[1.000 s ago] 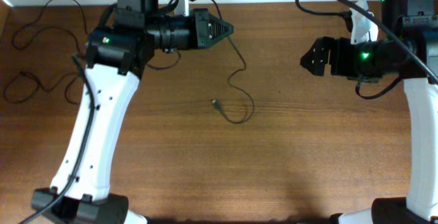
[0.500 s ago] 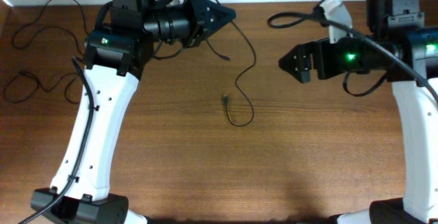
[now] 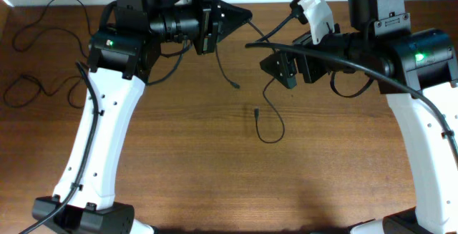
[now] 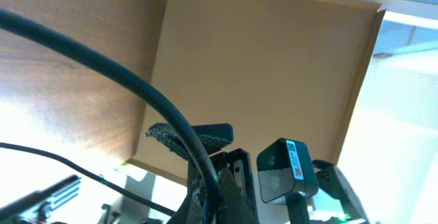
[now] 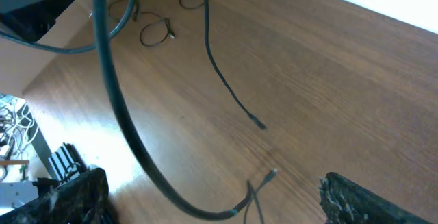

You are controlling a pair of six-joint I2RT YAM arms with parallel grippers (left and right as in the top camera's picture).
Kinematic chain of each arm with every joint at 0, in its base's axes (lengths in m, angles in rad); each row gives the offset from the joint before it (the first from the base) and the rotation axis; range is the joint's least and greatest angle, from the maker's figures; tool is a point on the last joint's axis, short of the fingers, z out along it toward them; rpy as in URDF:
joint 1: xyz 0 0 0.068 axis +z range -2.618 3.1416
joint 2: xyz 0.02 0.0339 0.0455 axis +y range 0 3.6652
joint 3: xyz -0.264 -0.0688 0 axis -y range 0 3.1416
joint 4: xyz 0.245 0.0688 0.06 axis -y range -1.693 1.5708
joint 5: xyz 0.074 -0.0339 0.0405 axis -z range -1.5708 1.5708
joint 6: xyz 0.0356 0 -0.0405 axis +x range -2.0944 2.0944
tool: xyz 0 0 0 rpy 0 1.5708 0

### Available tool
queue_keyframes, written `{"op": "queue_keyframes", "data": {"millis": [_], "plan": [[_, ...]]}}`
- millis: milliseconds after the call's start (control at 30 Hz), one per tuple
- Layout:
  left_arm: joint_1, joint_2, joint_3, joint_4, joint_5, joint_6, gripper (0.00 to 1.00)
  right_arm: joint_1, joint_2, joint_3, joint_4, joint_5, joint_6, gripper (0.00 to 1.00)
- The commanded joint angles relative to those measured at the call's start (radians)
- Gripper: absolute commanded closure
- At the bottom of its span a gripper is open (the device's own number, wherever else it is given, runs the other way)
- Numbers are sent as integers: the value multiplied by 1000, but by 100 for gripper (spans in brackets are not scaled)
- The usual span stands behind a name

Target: Untangle cables

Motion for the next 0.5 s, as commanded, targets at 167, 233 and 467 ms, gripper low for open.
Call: {"op": "queue_keyframes", "data": {"millis": [167, 233, 467], "plan": [[0, -5, 10, 10, 18, -151, 100, 6, 7, 6, -9, -17, 7, 46], [0, -5, 10, 10, 19, -171, 100, 6, 7, 6, -9, -18, 7, 49], [0, -5, 10, 42, 19, -214, 100, 6, 7, 6, -5, -28, 7, 73]]}}
